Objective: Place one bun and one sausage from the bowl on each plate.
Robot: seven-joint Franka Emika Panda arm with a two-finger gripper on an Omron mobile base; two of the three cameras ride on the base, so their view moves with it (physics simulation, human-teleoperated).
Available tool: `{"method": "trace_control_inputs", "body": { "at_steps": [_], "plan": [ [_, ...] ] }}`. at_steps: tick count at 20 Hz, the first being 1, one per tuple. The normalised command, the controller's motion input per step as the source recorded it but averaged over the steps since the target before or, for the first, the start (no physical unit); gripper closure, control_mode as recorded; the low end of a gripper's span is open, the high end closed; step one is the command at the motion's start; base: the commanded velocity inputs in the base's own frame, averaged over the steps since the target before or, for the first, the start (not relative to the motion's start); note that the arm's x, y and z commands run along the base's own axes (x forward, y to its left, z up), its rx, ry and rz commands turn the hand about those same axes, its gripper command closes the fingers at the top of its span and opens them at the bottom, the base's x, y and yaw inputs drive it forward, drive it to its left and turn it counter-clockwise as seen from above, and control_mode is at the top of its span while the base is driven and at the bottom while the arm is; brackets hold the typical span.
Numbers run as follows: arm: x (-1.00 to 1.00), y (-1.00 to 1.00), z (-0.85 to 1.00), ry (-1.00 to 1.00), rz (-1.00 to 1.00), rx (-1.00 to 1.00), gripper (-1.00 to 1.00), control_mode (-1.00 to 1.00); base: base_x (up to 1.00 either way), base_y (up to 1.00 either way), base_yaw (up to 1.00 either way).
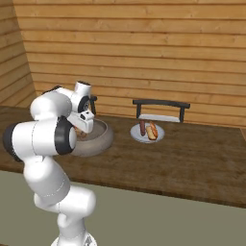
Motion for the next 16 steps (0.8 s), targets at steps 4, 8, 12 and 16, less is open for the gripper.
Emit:
{"method": "trace_control_inputs", "body": {
  "at_steps": [4, 8, 12, 16],
  "plan": [
    [0.00, 0.00, -0.08, 0.00, 0.00, 0.00, 1.00, -1.00, 0.00, 0.00, 0.00],
    [-0.06, -0.04, 0.16, -0.01, -0.01, 0.00, 1.00, -1.00, 0.00, 0.00, 0.00],
    [-0.16, -0.14, 0.52, -0.10, -0.03, 0.00, 1.00, -1.00, 0.00, 0.00, 0.00],
    [0.00, -0.49, 0.36, -0.19, -0.03, -0.08, 1.00, -1.00, 0.00, 0.00, 0.00]
  ]
}}
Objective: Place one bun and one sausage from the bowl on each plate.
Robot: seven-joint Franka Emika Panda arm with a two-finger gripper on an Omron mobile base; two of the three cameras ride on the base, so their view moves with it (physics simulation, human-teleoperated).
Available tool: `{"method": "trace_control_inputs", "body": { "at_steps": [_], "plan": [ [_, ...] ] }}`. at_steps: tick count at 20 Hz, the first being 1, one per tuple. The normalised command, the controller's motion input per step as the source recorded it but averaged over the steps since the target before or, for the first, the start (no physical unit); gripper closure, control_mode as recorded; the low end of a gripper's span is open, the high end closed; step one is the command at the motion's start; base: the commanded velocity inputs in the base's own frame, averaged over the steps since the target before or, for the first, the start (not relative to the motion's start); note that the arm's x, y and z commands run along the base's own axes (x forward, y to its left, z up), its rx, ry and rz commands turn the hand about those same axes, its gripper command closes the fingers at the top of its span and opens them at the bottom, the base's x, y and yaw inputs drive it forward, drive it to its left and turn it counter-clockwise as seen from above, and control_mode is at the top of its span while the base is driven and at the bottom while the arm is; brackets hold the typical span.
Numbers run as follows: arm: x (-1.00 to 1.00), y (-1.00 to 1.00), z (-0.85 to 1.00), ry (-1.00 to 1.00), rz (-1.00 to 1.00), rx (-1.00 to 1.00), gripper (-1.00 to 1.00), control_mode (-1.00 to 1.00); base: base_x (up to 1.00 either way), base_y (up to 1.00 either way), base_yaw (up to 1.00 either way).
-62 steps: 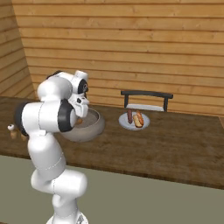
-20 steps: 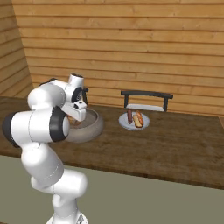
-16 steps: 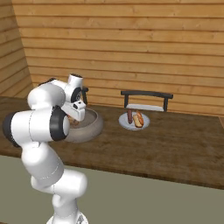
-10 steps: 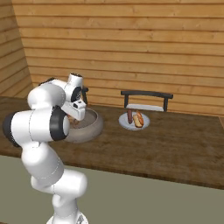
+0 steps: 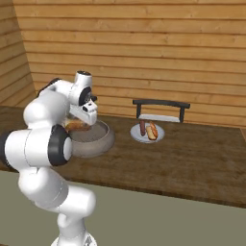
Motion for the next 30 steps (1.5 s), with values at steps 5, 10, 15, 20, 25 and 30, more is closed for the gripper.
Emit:
{"method": "trace_control_inputs", "body": {
  "at_steps": [5, 10, 15, 20, 25, 30],
  "plan": [
    [0.00, -0.58, 0.17, -0.32, -0.02, -0.13, 1.00, -1.00, 0.00, 0.00, 0.00],
    [0.00, -0.19, 0.25, -0.25, -0.01, -0.21, 1.00, -1.00, 0.00, 0.00, 0.00],
    [0.00, 0.00, 0.00, 0.00, 0.00, -0.02, 1.00, -1.00, 0.00, 0.00, 0.00],
    [0.00, 0.00, 0.00, 0.00, 0.00, 0.00, 1.00, -1.00, 0.00, 0.00, 0.00],
    [0.00, 0.17, 0.00, 0.00, -0.02, 0.00, 1.00, 1.00, 0.00, 0.25, -0.03],
    [0.00, 0.00, 0.00, 0.00, 0.00, 0.00, 1.00, 1.00, 0.00, 0.92, -0.10]
  ]
}}
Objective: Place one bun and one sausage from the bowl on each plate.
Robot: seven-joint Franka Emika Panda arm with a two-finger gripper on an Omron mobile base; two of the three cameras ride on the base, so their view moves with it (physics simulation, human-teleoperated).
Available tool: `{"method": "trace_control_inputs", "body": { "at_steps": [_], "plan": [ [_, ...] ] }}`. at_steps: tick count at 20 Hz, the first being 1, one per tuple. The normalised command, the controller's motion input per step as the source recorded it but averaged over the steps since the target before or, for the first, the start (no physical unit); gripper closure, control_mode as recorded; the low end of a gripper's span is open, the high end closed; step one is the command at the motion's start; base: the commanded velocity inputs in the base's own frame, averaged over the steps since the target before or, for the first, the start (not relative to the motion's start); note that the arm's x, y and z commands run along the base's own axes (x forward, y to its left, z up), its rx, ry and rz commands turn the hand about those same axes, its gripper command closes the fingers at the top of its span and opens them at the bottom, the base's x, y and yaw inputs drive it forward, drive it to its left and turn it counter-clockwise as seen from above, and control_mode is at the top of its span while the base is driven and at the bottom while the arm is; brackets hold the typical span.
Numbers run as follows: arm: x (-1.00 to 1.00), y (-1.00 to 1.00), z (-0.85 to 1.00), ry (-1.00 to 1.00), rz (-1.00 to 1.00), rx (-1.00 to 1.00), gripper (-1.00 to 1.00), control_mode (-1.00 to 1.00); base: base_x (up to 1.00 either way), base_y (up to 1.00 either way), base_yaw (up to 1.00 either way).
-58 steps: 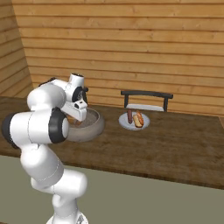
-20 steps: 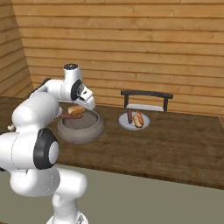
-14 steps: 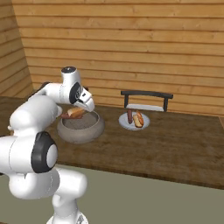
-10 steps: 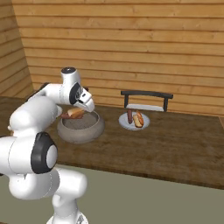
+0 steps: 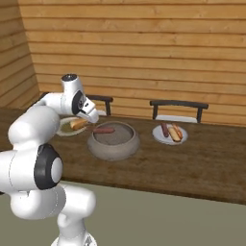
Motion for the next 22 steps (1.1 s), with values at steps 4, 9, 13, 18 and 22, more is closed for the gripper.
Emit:
{"method": "trace_control_inputs", "body": {
  "at_steps": [4, 9, 13, 18, 22],
  "plan": [
    [0.00, 0.00, 0.00, 0.00, 0.00, 0.00, 1.00, 1.00, 0.07, 0.70, -0.12],
    [0.00, 0.00, 0.00, 0.00, 0.00, 0.00, 1.00, 1.00, 0.06, 0.42, -0.11],
    [0.00, 0.00, 0.00, 0.00, 0.00, 0.00, 1.00, 1.00, 0.23, 0.35, 0.00],
    [0.00, 0.00, 0.00, 0.00, 0.00, 0.00, 1.00, 1.00, 0.49, 0.27, 0.01],
    [0.00, 0.00, 0.00, 0.00, 0.00, 0.00, 1.00, 1.00, 0.63, 0.08, 0.07]
  ]
}}
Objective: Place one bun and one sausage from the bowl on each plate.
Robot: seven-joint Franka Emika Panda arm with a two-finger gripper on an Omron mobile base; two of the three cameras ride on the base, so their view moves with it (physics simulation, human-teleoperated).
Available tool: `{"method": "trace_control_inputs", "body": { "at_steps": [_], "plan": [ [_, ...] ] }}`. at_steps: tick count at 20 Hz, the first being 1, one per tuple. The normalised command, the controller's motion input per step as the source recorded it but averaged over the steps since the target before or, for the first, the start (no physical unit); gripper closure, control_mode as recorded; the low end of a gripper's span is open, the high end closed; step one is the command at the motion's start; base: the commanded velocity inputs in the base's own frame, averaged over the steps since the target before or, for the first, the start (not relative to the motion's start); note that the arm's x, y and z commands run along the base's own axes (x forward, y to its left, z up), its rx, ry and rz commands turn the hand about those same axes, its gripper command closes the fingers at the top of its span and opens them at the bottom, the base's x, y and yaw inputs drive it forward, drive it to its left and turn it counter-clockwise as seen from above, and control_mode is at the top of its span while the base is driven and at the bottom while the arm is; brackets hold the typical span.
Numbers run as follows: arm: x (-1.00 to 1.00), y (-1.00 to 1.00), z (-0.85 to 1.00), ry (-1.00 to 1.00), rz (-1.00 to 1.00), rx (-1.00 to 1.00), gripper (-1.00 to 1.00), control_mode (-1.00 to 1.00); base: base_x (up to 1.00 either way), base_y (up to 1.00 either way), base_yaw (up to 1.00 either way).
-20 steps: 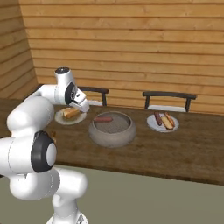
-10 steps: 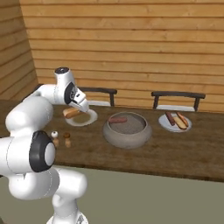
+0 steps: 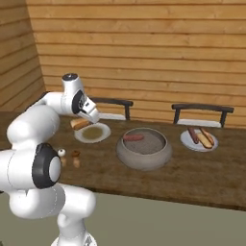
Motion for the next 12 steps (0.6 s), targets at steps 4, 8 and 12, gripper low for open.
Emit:
{"method": "trace_control_inputs", "body": {
  "at_steps": [4, 8, 12],
  "plan": [
    [0.00, 0.00, 0.00, 0.00, 0.00, 0.00, 1.00, 1.00, 0.20, 0.02, 0.03],
    [0.13, 0.00, 0.00, 0.00, 0.00, 0.00, 1.00, -1.00, 0.00, 0.00, 0.00],
    [0.49, 0.16, 0.01, 0.03, 0.01, -0.02, 1.00, -1.00, 0.00, 0.00, 0.00]
  ]
}}
